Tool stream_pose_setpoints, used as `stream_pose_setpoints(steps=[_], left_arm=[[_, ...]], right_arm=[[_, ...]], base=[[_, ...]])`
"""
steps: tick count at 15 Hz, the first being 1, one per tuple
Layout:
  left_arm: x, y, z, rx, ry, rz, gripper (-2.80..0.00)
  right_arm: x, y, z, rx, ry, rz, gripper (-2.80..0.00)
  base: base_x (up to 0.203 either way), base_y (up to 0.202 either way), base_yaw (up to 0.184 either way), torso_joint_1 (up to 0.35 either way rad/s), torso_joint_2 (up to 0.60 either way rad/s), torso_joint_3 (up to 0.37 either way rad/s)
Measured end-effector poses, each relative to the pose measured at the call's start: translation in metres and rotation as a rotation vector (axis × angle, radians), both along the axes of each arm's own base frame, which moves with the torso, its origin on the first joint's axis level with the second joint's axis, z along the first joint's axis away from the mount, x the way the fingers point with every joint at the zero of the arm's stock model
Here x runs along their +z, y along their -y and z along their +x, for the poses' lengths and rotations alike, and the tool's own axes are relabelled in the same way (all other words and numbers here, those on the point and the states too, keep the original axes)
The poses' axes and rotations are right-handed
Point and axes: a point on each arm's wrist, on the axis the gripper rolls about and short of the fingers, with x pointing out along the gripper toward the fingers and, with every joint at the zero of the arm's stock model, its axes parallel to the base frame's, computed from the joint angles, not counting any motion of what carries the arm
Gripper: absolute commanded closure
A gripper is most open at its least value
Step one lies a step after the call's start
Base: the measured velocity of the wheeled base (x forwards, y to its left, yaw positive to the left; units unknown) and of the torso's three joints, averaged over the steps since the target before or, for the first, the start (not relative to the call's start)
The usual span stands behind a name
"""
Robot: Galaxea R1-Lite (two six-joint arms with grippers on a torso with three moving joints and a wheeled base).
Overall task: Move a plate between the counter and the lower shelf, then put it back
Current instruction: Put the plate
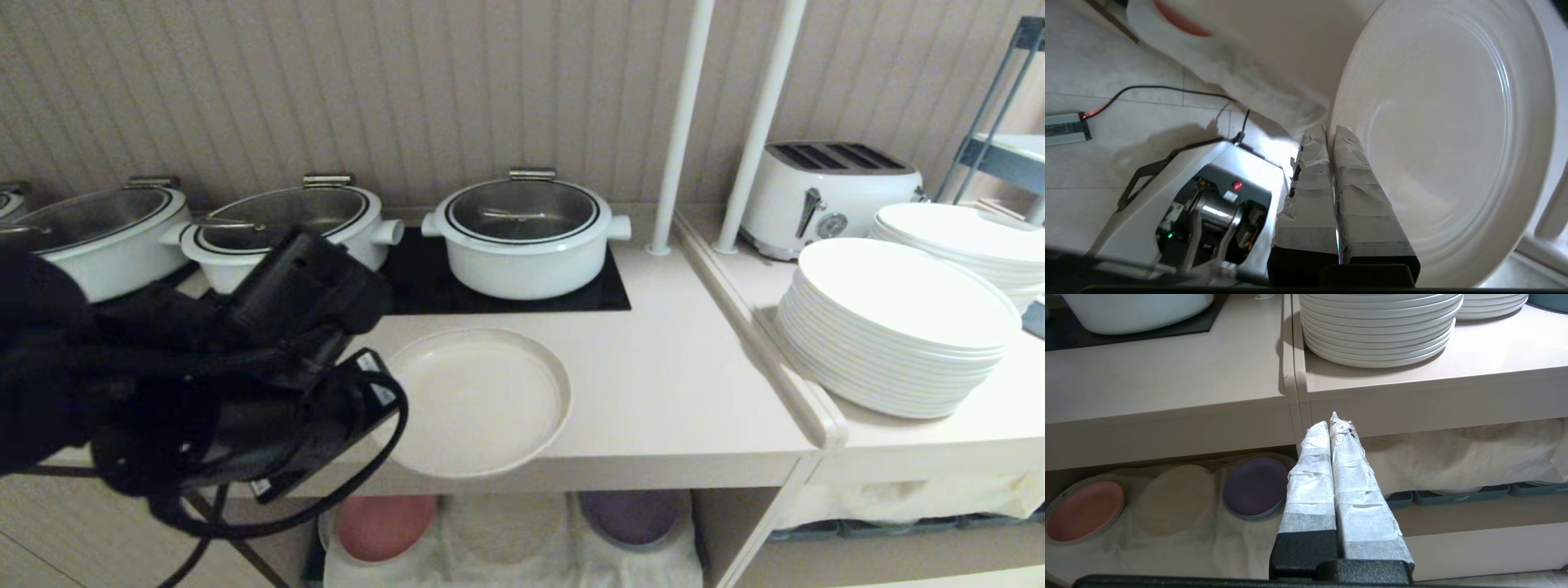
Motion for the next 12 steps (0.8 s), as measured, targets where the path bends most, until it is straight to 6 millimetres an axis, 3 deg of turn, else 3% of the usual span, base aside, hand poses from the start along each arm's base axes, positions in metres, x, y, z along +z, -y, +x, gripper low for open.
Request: stream_pose_setpoints(steps=[5, 12], left_arm=[[-0.015, 0.001, 0.043, 0.034, -0.001, 0.005, 0.00], [-0.029, 0.012, 0.073, 0.024, 0.003, 0.002, 0.00]], right_arm=[[0.000, 0.000, 0.000, 0.000, 0.000, 0.000, 0.00], [0.000, 0.000, 0.000, 0.000, 0.000, 0.000, 0.00]], base=[[0.000, 0.000, 0.000, 0.000, 0.00, 0.000], [0.000, 0.000, 0.000, 0.000, 0.00, 0.000]])
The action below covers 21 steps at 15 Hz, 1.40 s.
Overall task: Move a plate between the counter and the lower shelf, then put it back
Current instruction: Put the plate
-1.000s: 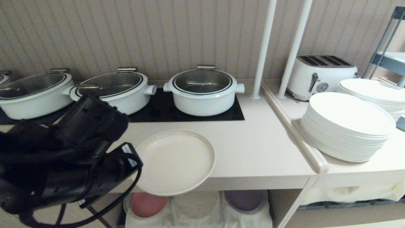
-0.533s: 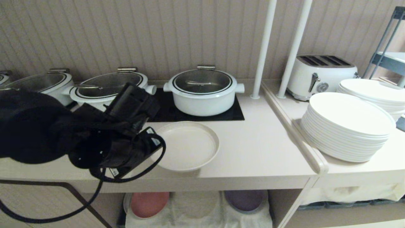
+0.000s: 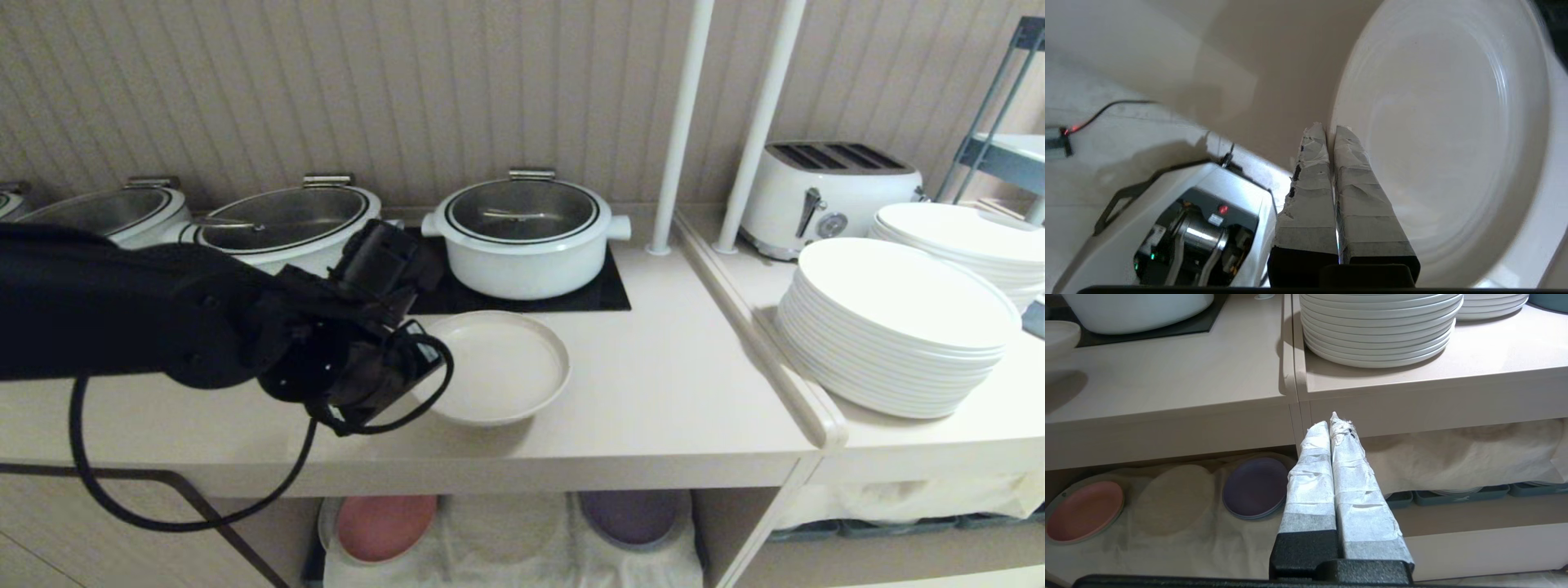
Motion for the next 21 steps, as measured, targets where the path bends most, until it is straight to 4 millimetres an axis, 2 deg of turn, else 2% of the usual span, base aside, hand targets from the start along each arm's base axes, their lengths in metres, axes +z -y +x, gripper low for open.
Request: stream_pose_setpoints(steps=[9, 21], left_arm=[[-0.017, 0.000, 0.029, -0.015, -0.013, 0.013, 0.00], [-0.034, 0.006, 0.039, -0.017, -0.052, 0.026, 0.00]], right_arm=[[0.000, 0.000, 0.000, 0.000, 0.000, 0.000, 0.00], [0.000, 0.000, 0.000, 0.000, 0.000, 0.000, 0.00]], base=[[0.000, 0.000, 0.000, 0.000, 0.00, 0.000], [0.000, 0.000, 0.000, 0.000, 0.00, 0.000]])
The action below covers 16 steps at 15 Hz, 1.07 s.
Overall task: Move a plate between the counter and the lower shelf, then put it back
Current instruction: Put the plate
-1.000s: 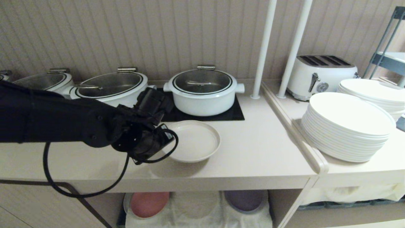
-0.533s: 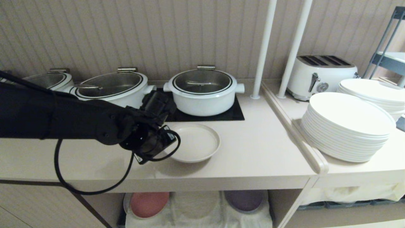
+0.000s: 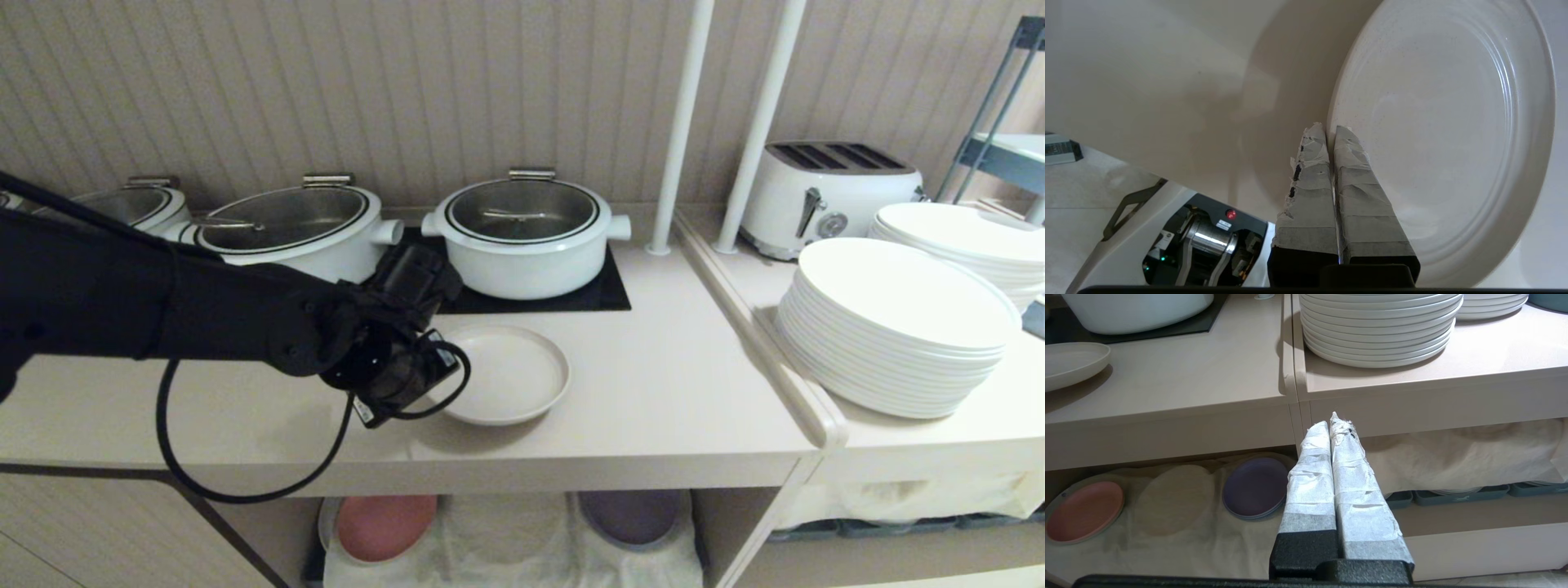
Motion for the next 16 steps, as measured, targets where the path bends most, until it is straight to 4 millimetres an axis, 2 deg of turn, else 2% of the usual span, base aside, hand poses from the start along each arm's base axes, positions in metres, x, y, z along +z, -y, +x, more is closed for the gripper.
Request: stream_pose_setpoints(steps=[16], left_arm=[[-0.013, 0.008, 0.008, -0.007, -0.027, 0.013, 0.00]], right_arm=[[0.000, 0.000, 0.000, 0.000, 0.000, 0.000, 0.00]], base=[[0.000, 0.000, 0.000, 0.000, 0.00, 0.000]])
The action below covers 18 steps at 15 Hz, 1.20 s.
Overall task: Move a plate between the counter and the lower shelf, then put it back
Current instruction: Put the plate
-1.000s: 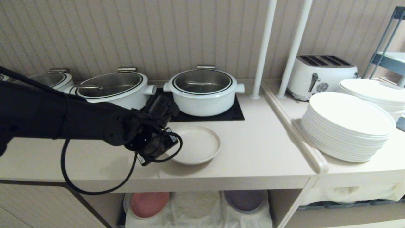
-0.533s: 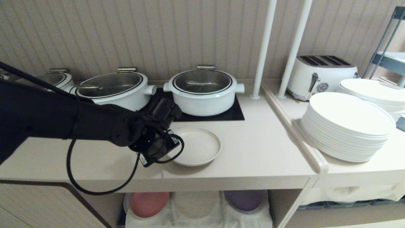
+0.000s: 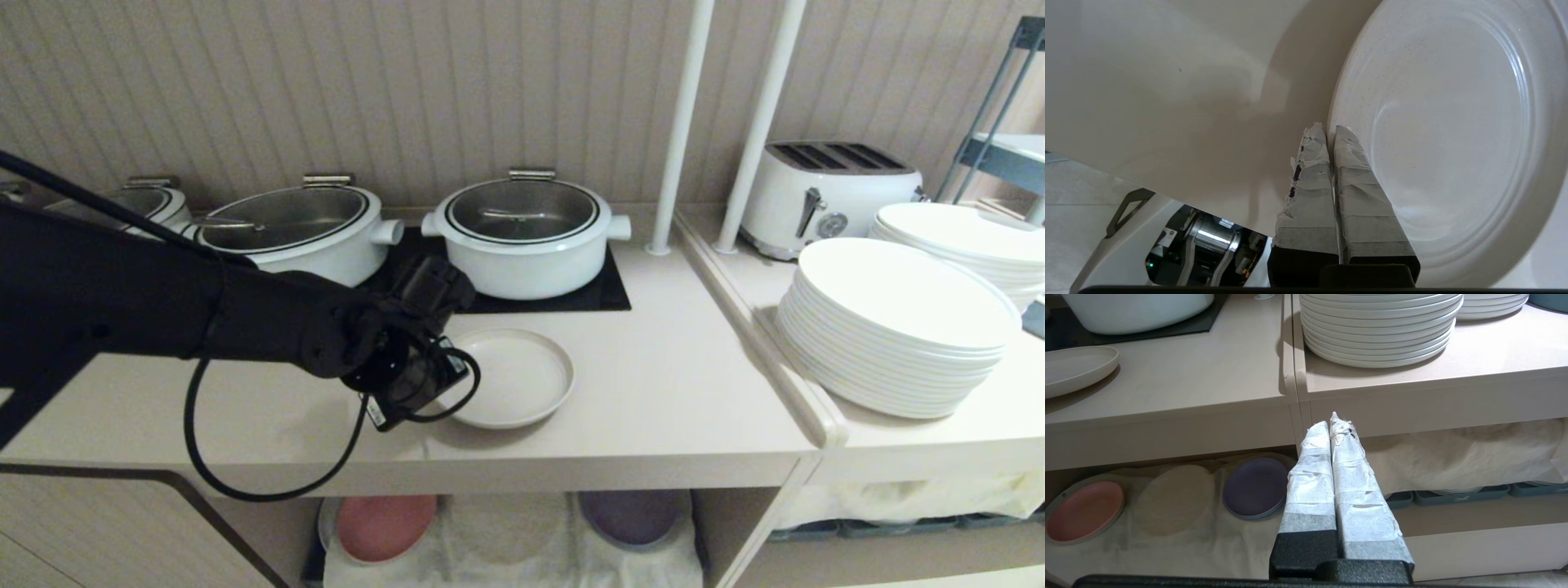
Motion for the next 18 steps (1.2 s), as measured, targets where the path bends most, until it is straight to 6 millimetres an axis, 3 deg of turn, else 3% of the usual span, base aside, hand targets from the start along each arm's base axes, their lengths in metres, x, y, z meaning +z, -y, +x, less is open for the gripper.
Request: stream_pose_setpoints(steps=[8, 9, 18], left_arm=[[-0.0064, 0.0055, -0.0003, -0.012, -0.013, 0.009, 0.00], [-0.0069, 0.0061, -0.0006, -0.013, -0.015, 0.010, -2.80], [-0.0019, 0.0078, 0.0021, -0.008, 0.007, 0.006, -2.80]], right_arm=[[0.0000, 0.0000, 0.0000, 0.000, 0.000, 0.000, 0.00], [0.0000, 0.0000, 0.0000, 0.000, 0.000, 0.000, 0.00], [0.0000, 0.0000, 0.0000, 0.000, 0.000, 0.000, 0.00]], base=[[0.000, 0.000, 0.000, 0.000, 0.00, 0.000], [0.000, 0.000, 0.000, 0.000, 0.00, 0.000], [0.000, 0.000, 0.000, 0.000, 0.00, 0.000]])
